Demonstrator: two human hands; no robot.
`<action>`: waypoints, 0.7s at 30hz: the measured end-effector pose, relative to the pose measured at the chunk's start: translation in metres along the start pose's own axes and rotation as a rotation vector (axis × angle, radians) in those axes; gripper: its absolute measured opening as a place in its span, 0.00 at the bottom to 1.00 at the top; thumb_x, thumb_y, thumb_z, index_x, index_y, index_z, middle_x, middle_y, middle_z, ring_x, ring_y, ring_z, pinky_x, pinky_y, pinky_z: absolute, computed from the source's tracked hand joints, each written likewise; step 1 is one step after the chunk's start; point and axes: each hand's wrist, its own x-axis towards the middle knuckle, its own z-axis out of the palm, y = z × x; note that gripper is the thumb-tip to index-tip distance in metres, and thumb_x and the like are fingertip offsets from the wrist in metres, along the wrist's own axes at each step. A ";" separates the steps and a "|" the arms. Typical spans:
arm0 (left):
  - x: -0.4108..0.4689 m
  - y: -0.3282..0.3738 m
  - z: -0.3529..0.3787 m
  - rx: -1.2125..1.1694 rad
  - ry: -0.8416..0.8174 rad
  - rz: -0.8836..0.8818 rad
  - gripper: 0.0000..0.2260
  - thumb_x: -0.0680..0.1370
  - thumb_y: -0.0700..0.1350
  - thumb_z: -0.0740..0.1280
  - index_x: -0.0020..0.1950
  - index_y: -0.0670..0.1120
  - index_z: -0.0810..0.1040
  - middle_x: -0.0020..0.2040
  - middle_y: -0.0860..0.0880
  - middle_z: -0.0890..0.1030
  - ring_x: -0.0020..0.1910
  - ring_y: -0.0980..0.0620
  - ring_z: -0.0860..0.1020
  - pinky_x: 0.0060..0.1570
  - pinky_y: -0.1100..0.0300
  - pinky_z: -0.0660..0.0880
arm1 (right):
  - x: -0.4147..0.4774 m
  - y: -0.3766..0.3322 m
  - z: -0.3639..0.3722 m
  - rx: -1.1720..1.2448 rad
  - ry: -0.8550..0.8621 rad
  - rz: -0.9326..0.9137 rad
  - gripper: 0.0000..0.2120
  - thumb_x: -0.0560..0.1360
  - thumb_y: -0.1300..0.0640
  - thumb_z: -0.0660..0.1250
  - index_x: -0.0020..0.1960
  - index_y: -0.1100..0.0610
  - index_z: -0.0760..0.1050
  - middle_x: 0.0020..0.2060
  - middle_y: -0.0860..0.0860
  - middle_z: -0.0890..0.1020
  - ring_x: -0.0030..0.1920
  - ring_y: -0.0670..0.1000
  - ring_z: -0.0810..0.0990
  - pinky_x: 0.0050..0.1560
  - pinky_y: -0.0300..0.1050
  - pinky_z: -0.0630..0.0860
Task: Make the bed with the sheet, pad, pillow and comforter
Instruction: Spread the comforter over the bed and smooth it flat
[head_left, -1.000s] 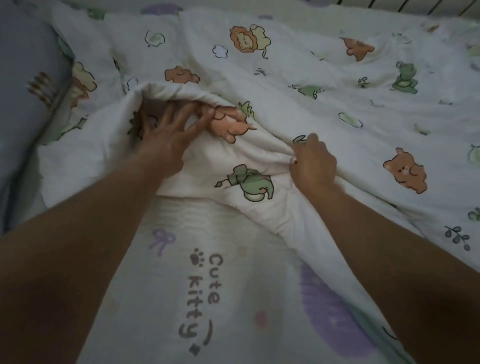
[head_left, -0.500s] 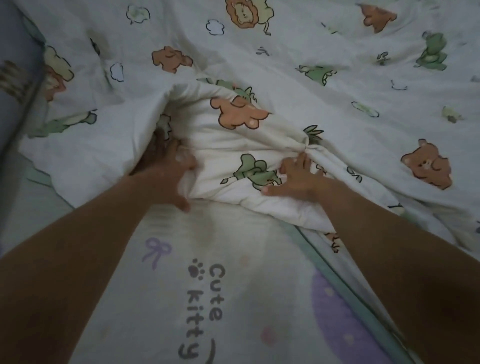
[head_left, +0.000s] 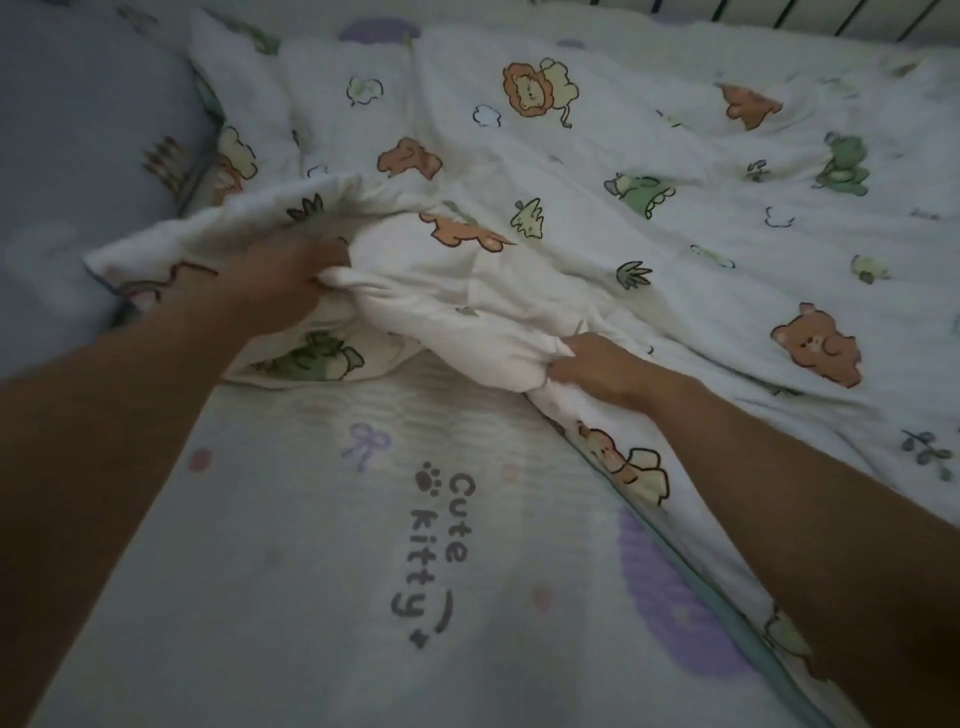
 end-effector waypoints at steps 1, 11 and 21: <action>-0.015 -0.001 -0.013 -0.017 -0.005 -0.013 0.08 0.77 0.37 0.63 0.53 0.42 0.79 0.47 0.42 0.78 0.50 0.43 0.76 0.47 0.56 0.67 | -0.011 -0.015 0.002 0.029 -0.025 0.019 0.13 0.77 0.62 0.62 0.34 0.55 0.69 0.35 0.49 0.73 0.38 0.48 0.70 0.43 0.45 0.64; -0.151 -0.024 -0.071 -0.157 -0.403 -0.187 0.17 0.67 0.56 0.66 0.32 0.42 0.77 0.34 0.46 0.77 0.37 0.47 0.73 0.38 0.58 0.67 | -0.095 -0.081 0.068 0.112 -0.277 0.294 0.05 0.57 0.55 0.65 0.32 0.54 0.76 0.39 0.56 0.76 0.40 0.56 0.74 0.39 0.46 0.69; -0.316 -0.082 -0.030 0.284 -0.655 -0.377 0.23 0.75 0.63 0.61 0.62 0.50 0.74 0.62 0.47 0.76 0.59 0.48 0.74 0.54 0.58 0.70 | -0.144 -0.120 0.213 -0.136 -0.587 0.367 0.05 0.65 0.58 0.66 0.32 0.52 0.78 0.36 0.54 0.77 0.34 0.54 0.74 0.33 0.40 0.68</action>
